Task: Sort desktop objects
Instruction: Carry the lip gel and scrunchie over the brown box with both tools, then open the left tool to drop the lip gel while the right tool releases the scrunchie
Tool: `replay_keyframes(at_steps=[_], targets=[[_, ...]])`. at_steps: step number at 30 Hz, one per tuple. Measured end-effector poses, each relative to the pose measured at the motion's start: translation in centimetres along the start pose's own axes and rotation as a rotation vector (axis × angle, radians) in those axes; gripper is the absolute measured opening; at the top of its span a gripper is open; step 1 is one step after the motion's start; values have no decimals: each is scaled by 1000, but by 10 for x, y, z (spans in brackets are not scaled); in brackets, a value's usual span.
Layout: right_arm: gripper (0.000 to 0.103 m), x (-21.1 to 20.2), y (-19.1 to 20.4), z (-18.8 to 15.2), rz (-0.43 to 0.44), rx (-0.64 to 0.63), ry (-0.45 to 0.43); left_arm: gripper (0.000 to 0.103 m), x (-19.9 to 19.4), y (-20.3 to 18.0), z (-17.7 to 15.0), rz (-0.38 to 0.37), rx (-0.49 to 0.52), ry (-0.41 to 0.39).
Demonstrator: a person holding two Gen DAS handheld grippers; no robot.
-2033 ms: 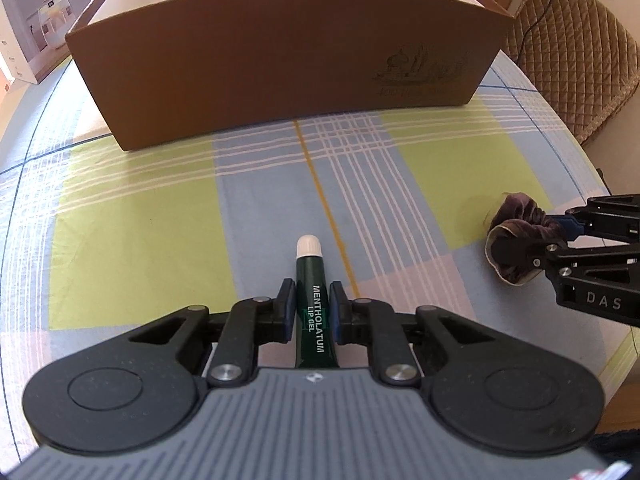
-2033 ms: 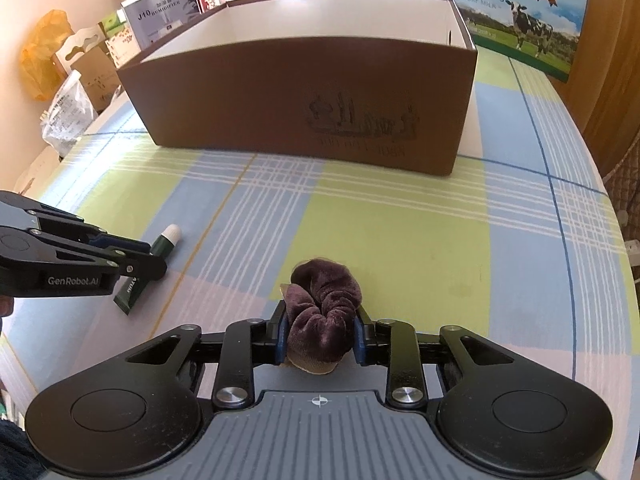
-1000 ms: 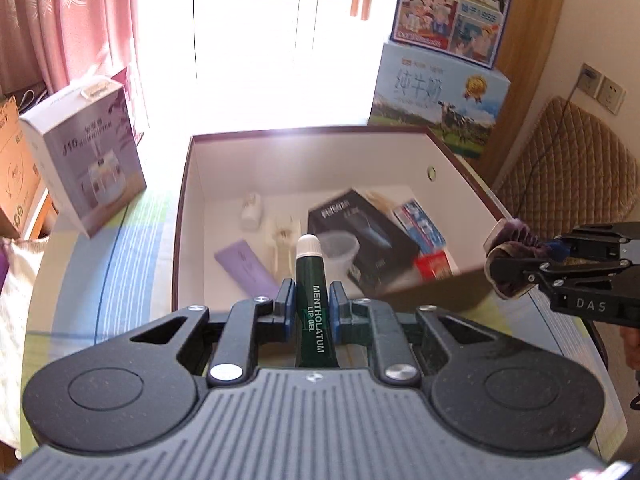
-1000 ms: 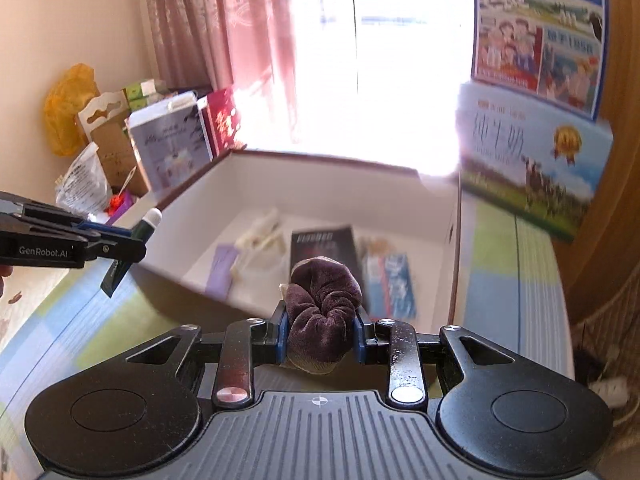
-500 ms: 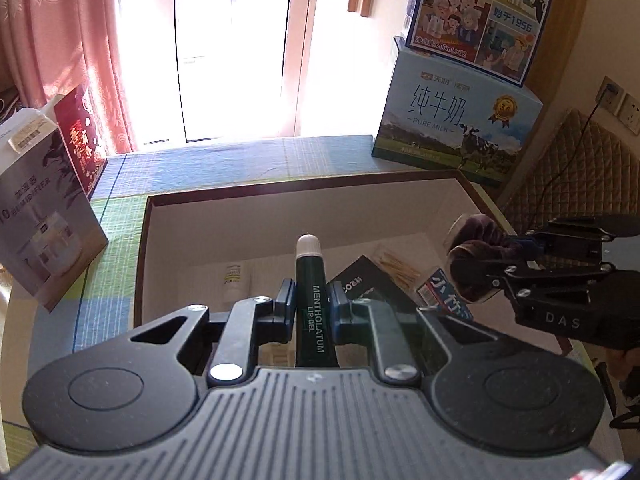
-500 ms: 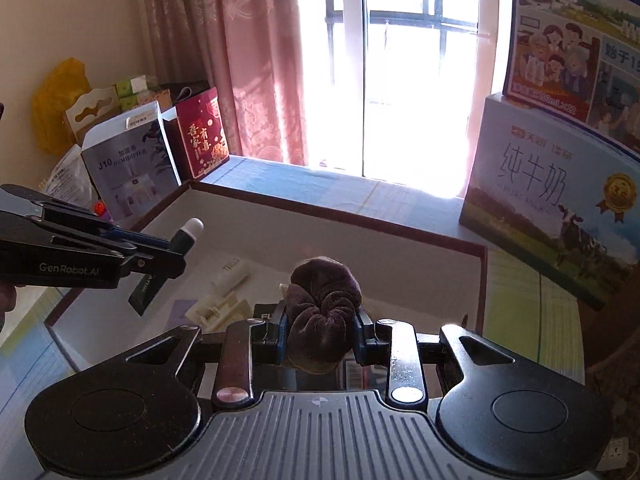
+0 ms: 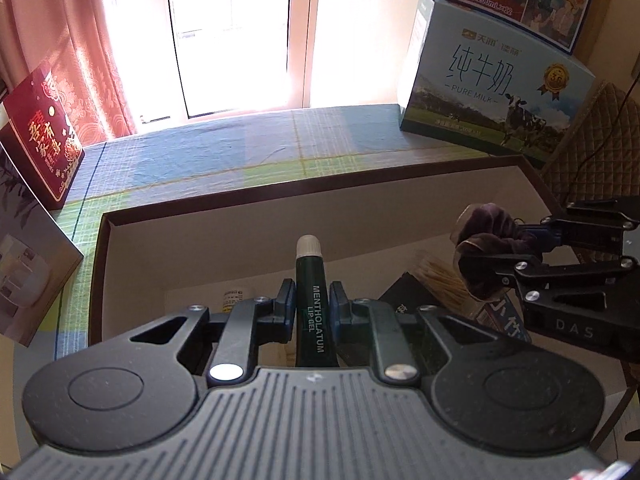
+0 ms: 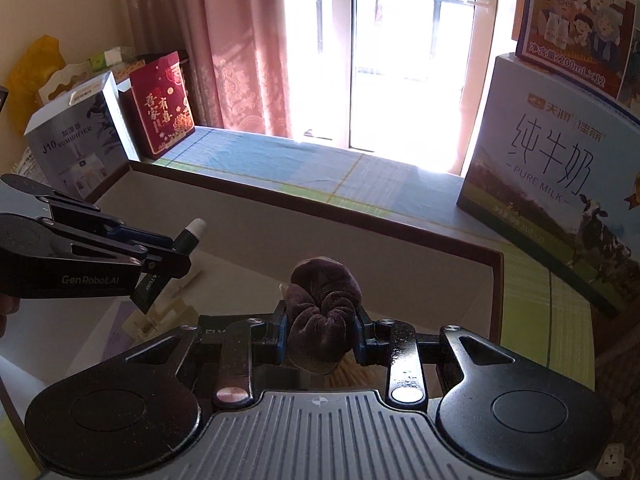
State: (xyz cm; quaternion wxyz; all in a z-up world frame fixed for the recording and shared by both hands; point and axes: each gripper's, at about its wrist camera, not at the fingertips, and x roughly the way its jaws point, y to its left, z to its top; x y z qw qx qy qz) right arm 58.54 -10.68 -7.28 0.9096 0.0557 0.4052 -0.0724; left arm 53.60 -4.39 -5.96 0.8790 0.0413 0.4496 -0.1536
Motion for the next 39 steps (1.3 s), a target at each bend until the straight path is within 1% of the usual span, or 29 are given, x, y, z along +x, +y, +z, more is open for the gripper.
replay_keyframes(at_steps=[7,9,12,14,16,23,24,25,26,27,28,29,30,31,33,35,36,38,39], targets=[[28,12,-7,1,-1,20,18,14,17,6,3,5,-6,16],[28,15,-7,2,1,23,21,14,20,7,4,-10,-7,19],[28,18,-8,3,-1,25,22,22,20,8,6,-5,-8,12],[28,19,-8,4,-1,28,20,22,21,8,7,-4,-9,12],[28,19,-8,5,-2,30,19,28,21,10,7,-10,-16,14],[28,24,-6,7,-9,30,9,38,14,14,7,10,-8,2],[29,24,-6,7,-3,27,6,41,12,15,7,10,-10,0],[35,24,-4,8,1,24,5,45,10,17,7,13,-13,-3],[48,23,-4,7,-1,23,1,47,9,18,7,16,-15,-6],[56,21,-2,7,-4,19,-12,48,8,19,7,18,-15,-8],[65,18,-1,6,-2,14,-33,52,6,19,7,22,-14,-11],[68,14,0,5,-4,9,-53,56,4,20,7,26,-14,-15],[68,12,0,4,-8,8,-62,63,2,21,7,30,-14,-21],[69,10,0,4,-11,10,-63,65,0,21,7,32,-12,-27],[72,3,0,2,-6,25,-70,67,-5,21,7,35,-6,-35],[80,-7,1,-3,5,47,-82,72,-12,19,6,44,1,-47],[83,-12,1,-5,9,58,-87,76,-15,18,5,51,5,-54],[91,-22,2,-10,8,78,-97,78,-22,16,2,64,20,-66],[93,-27,3,-13,4,87,-101,81,-26,15,1,69,25,-70]])
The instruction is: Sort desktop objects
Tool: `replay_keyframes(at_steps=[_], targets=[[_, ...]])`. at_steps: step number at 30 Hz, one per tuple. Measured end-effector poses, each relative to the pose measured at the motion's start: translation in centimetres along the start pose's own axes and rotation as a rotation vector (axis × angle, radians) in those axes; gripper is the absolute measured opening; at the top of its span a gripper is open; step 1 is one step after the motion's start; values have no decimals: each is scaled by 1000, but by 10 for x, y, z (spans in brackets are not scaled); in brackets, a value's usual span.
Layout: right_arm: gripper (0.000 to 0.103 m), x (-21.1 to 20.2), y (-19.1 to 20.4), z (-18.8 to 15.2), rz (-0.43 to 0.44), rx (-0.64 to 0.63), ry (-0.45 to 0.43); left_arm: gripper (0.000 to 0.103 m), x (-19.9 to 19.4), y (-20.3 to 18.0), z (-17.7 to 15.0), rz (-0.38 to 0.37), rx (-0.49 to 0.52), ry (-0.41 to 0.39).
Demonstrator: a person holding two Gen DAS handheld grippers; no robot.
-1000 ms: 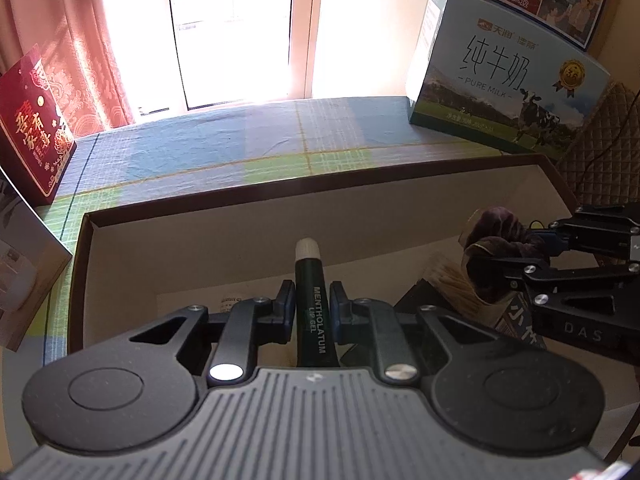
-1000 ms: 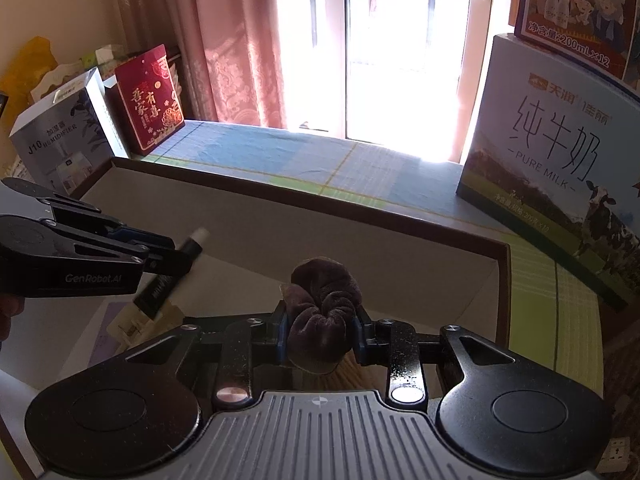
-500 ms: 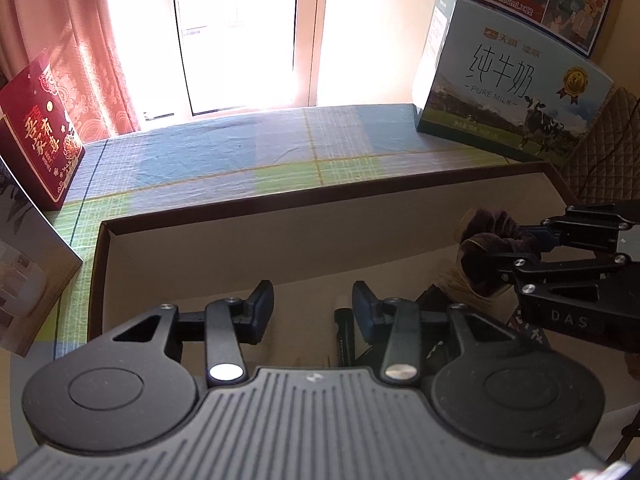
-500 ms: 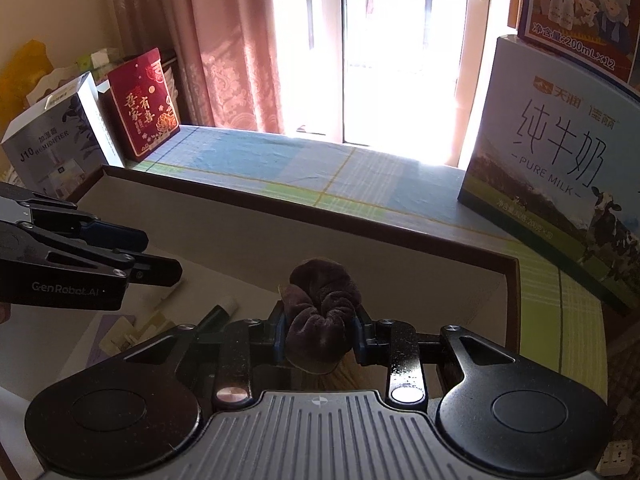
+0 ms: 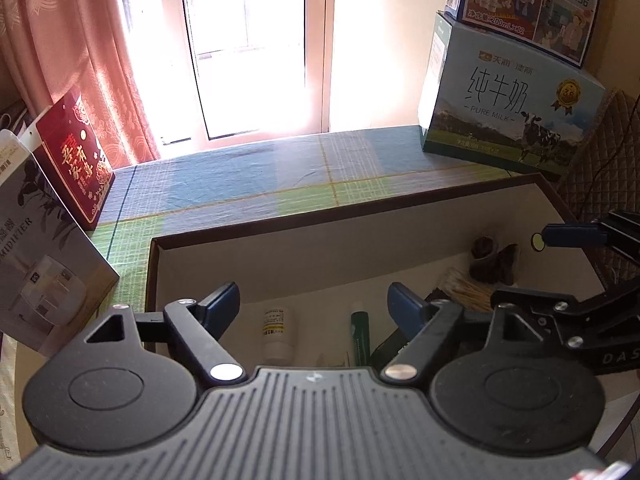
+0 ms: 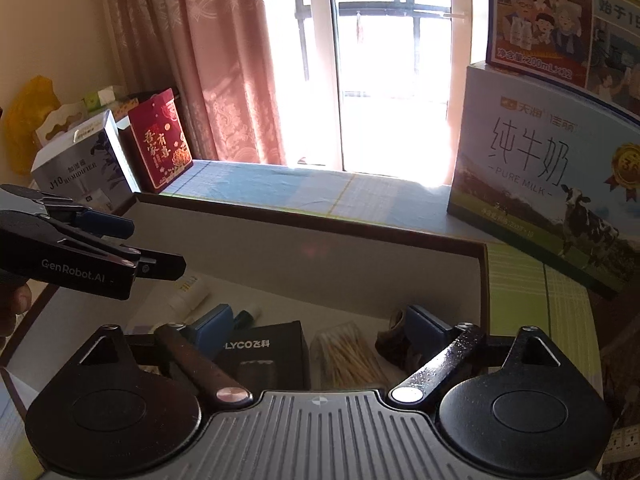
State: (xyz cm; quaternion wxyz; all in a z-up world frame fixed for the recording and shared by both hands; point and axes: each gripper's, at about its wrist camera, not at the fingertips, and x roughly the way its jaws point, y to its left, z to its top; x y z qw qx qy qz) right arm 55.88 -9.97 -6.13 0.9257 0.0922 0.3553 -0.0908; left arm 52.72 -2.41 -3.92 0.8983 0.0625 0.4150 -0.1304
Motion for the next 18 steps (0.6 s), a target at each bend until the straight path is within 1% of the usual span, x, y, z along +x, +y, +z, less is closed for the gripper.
replay_keyframes(at_steps=[1,4,6,8,13,18], targets=[[96,-5,0,-2,-3,7,-1,85,-4,-1,-1,4,2,-4],[101,-19,1,-7,-22,29,-17,88,-15,-2,-5,8,2,-20],[101,-30,2,-10,-25,47,-25,92,-23,-4,-7,14,-1,-28],[101,-39,4,-13,-28,62,-30,92,-30,-4,-9,13,-3,-36],[101,-64,13,-21,-57,102,-50,98,-52,-5,-14,15,-7,-69],[101,-87,30,-31,-90,116,-68,101,-74,-5,-23,22,-5,-97]])
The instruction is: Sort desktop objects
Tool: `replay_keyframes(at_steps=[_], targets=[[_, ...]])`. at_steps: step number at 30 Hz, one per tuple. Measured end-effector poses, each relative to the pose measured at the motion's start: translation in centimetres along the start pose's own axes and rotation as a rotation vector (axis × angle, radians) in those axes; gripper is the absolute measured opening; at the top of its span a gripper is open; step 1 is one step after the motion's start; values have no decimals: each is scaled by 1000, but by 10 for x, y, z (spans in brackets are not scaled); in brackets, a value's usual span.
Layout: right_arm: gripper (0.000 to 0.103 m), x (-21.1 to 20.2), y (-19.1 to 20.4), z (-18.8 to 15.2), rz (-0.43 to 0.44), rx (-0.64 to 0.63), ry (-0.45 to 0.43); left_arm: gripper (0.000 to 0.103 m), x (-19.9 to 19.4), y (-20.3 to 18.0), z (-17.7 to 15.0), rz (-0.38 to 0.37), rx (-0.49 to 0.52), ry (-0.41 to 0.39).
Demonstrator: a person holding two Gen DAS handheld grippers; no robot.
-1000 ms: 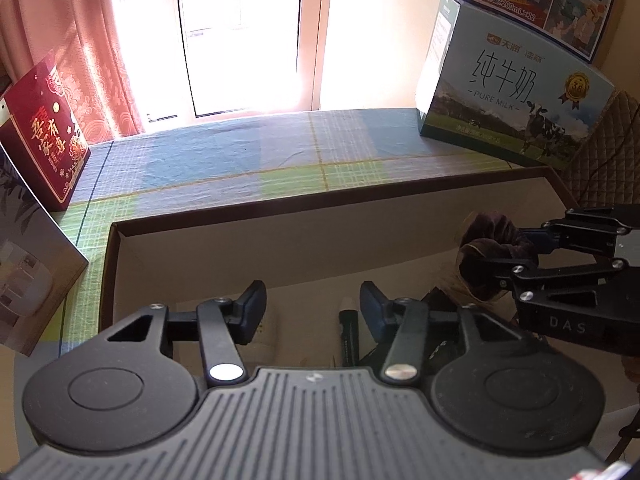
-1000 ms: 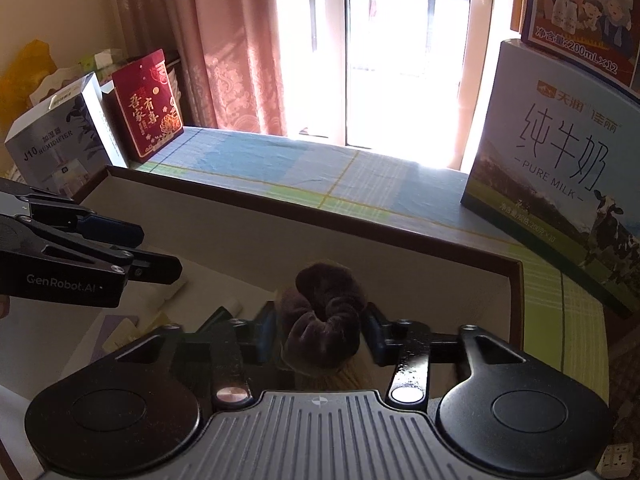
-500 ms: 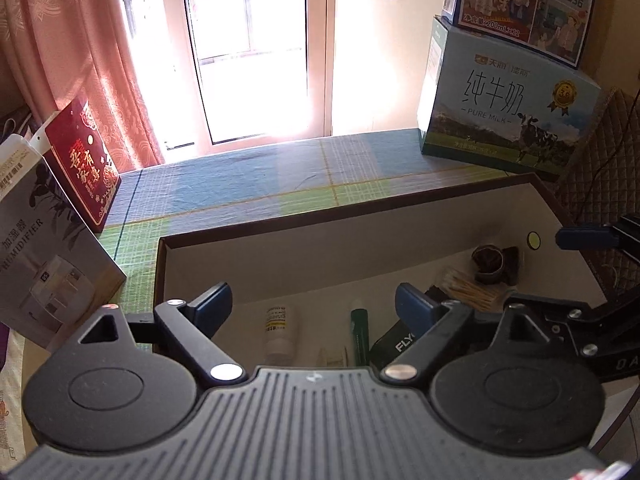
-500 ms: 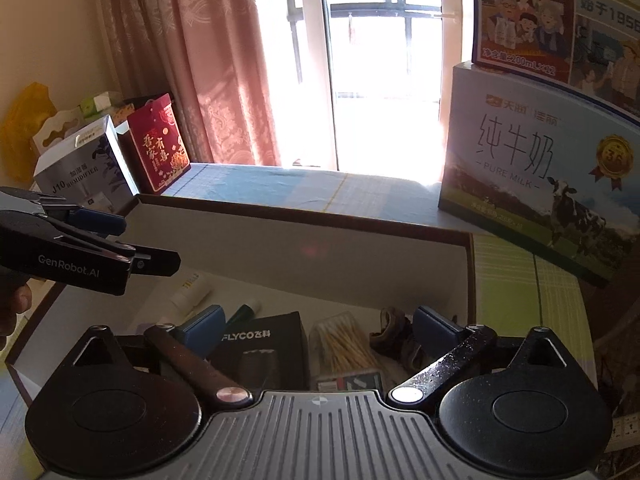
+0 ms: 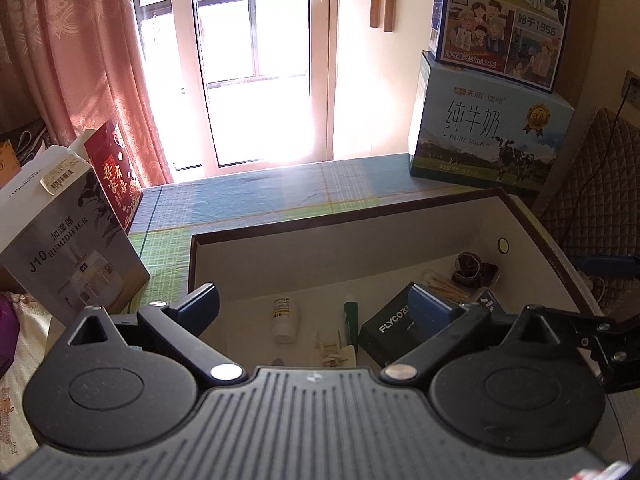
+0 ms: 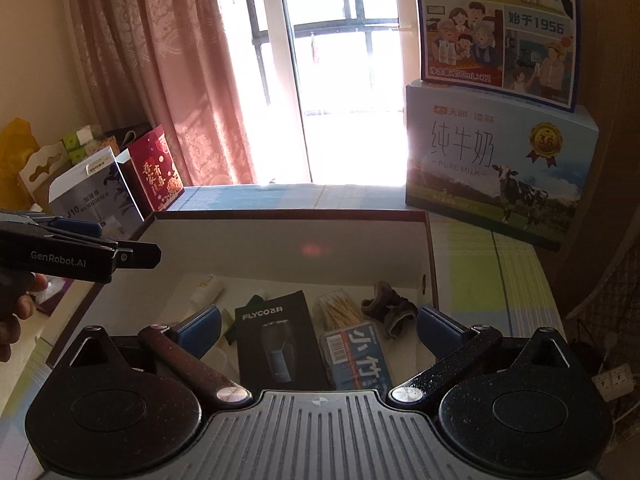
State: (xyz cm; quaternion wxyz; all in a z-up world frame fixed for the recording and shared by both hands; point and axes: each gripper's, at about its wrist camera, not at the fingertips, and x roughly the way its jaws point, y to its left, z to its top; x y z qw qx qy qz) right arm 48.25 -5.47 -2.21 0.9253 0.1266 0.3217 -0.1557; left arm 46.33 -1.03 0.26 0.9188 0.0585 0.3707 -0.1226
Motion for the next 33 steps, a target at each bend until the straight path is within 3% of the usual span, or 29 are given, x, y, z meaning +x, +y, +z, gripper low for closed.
replay_keyframes(at_steps=[6,14,22,33], targets=[[101,-24,16,-12,-31,10,-12,102,-28,-6,-14,38,45,-47],[101,-56,28,-28,-55,46,-26,102,-66,-5,-34,-10,-14,-49],[101,-97,35,-42,-72,58,-60,102,-113,-14,-65,7,-54,-36],[101,-141,38,-60,-18,16,-82,102,-169,-31,-105,91,-113,-18]])
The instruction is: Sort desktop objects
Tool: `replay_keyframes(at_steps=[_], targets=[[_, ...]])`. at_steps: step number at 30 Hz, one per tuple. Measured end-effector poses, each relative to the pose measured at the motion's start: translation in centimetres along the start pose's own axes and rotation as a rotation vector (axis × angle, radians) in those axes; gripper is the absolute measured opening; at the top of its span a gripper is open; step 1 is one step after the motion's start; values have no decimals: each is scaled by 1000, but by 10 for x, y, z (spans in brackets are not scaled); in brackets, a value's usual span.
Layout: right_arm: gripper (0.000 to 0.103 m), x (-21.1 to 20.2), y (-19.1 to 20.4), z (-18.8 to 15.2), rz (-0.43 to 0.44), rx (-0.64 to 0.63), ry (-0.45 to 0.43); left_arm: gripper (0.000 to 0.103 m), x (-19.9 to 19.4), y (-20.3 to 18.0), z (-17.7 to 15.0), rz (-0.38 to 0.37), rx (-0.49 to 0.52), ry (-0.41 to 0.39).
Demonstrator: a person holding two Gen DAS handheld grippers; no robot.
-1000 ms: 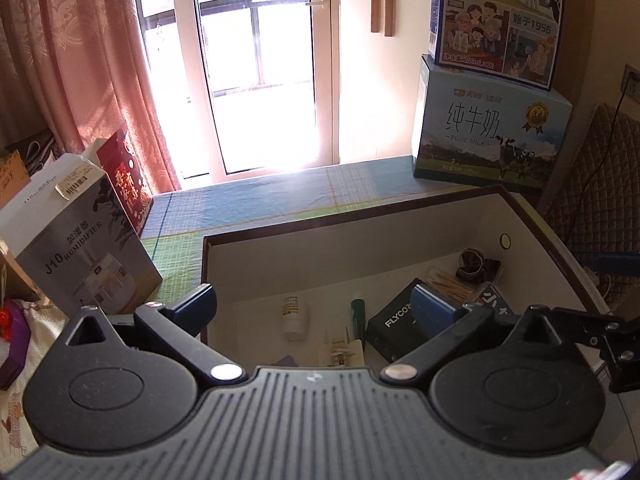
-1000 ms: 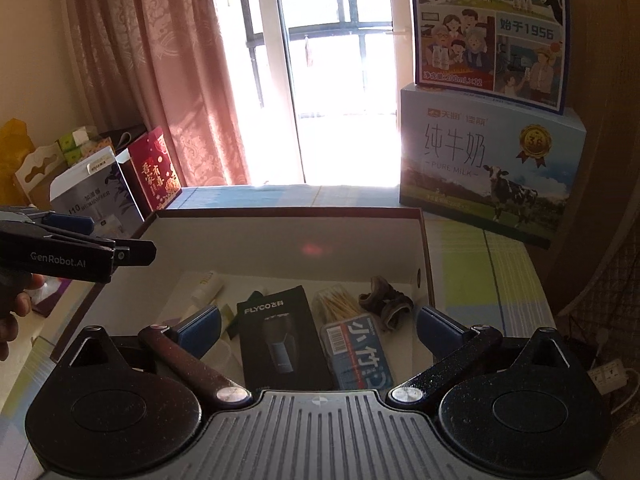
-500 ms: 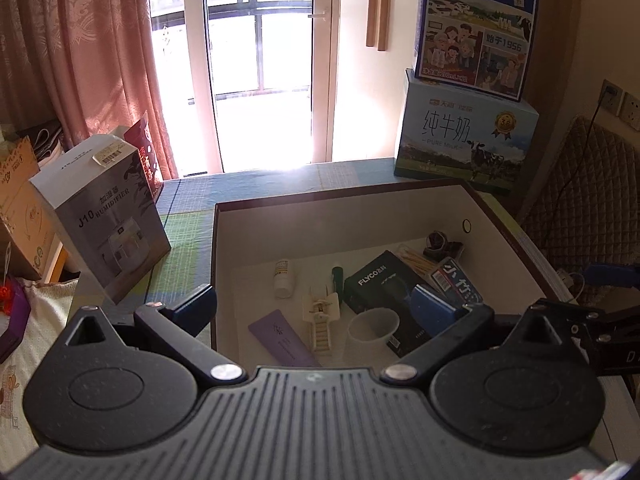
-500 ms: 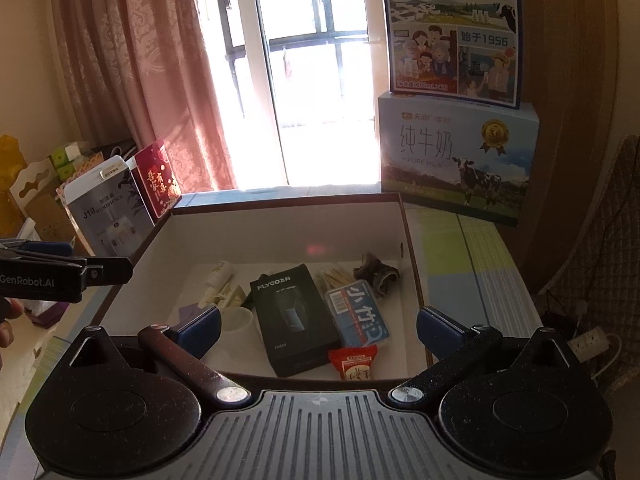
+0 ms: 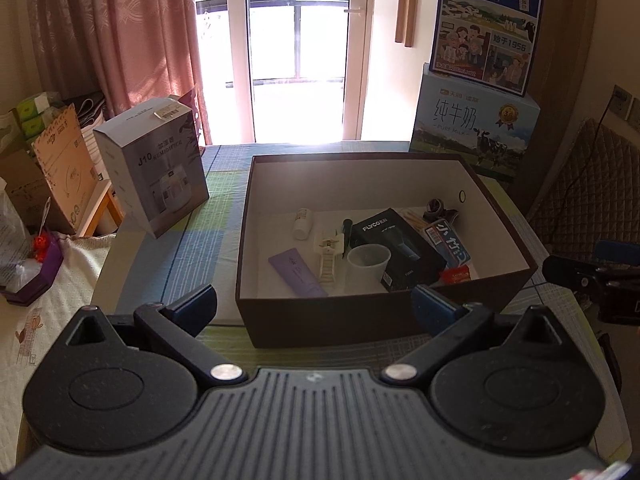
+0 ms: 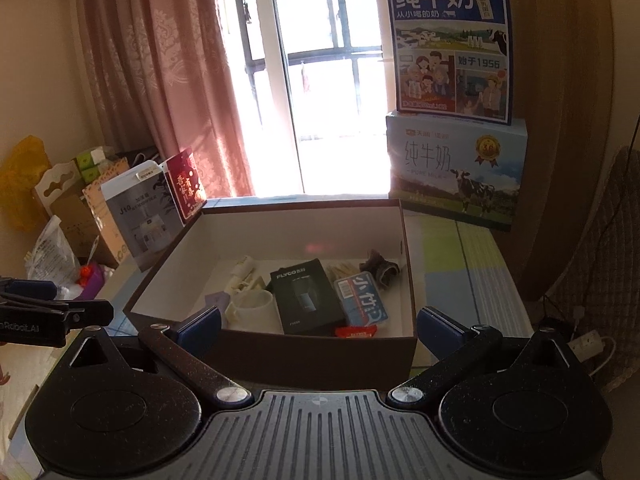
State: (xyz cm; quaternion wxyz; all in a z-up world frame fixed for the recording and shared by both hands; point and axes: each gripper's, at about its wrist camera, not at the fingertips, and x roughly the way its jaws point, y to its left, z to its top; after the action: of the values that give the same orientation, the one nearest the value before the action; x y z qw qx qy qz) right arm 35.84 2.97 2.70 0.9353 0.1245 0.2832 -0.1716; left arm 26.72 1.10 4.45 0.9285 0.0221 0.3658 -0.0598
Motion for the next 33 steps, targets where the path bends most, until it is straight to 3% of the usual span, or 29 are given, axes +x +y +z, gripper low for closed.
replay_keyframes(at_steps=[17,33], targets=[[101,-65,12,-34,52,-59,18,102,-71,-16,-47,77,-22,-13],[101,-103,11,-66,58,-73,30,102,-107,-35,-83,62,15,-6]])
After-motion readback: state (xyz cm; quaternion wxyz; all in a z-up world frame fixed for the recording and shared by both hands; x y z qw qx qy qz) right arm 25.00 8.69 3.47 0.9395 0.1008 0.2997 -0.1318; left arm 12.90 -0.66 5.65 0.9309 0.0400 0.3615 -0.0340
